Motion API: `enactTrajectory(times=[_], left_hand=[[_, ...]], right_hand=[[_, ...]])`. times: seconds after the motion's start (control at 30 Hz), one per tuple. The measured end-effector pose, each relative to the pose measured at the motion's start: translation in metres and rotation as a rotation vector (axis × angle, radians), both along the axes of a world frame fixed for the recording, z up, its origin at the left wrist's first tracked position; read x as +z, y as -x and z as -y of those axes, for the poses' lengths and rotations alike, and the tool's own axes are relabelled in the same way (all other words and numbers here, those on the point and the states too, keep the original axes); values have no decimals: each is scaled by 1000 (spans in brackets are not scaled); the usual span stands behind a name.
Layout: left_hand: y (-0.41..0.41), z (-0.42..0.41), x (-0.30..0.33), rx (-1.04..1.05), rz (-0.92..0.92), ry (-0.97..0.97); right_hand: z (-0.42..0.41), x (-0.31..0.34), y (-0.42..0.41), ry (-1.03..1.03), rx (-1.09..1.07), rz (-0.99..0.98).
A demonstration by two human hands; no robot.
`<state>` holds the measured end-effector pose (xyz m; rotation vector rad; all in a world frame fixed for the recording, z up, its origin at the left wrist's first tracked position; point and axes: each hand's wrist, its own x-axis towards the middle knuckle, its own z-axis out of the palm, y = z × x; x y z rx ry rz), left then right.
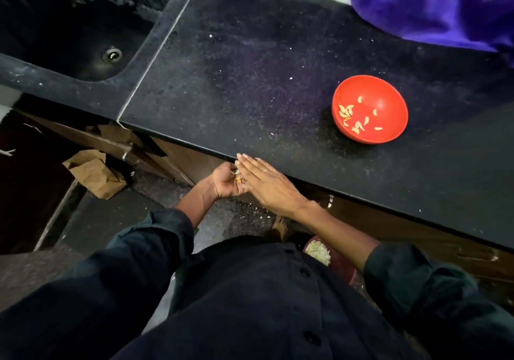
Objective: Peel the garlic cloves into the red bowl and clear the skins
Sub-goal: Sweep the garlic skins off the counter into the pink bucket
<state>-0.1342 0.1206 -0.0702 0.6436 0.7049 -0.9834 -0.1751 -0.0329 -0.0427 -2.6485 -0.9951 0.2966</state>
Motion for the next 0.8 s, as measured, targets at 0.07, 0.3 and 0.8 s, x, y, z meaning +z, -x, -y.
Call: enactTrajectory(times=[0.07, 0.3, 0.8], left_hand=[[0, 0, -2, 15, 7, 2], [-2, 1, -7, 30, -38, 43], [-6, 0, -6, 53, -182, 195]], right_hand=[[-1, 8, -3, -154, -82, -37], [-5, 7, -18, -300, -198, 201], [45, -9, -92, 312, -391, 46]])
